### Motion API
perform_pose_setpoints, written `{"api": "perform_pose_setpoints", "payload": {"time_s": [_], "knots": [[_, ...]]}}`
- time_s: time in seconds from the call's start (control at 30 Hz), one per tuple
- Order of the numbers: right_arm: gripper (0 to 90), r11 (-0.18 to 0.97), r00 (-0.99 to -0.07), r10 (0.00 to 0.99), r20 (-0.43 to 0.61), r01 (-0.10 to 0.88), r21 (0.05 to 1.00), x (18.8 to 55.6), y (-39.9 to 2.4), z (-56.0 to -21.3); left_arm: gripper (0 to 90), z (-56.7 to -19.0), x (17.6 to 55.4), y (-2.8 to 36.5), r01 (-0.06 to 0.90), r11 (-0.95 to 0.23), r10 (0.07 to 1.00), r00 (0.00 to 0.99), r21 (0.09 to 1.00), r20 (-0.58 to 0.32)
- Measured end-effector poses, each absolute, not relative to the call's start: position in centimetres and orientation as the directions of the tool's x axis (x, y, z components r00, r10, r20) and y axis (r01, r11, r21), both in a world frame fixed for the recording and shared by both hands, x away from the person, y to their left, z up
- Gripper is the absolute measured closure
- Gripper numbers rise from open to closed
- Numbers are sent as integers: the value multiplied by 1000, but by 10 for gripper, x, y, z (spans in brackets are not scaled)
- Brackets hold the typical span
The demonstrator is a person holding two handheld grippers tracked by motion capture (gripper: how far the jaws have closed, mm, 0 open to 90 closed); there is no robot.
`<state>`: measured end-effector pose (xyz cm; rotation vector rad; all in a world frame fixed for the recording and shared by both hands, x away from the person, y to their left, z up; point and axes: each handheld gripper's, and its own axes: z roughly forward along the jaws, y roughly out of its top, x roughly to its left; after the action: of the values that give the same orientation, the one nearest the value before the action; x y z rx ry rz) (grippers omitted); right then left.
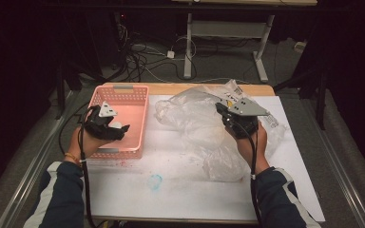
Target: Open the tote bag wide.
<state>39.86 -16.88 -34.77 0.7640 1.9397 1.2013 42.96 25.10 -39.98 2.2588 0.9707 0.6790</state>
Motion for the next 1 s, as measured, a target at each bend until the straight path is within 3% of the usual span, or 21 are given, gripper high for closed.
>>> {"api": "perform_pose_setpoints", "payload": {"time_s": [0.27,0.37,0.43,0.6,0.73,1.0], "knots": [[900,393,-576,775,-259,119,912,398,-171,-347,192,-417,463,253,588,-621,756,624,518,198],[900,406,-584,768,-264,125,905,399,-170,-349,253,-421,469,255,613,-635,750,636,469,183],[900,406,-587,766,-260,128,905,399,-170,-350,374,-423,471,257,617,-652,739,646,441,191],[900,420,-609,750,-258,137,897,400,-167,-355,446,-431,478,258,635,-674,725,665,378,176],[900,424,-611,747,-263,133,896,400,-167,-356,471,-431,478,261,629,-657,733,663,416,154],[900,408,-590,757,-282,89,909,396,-171,-343,484,-420,472,263,586,-657,732,646,474,216]]}}
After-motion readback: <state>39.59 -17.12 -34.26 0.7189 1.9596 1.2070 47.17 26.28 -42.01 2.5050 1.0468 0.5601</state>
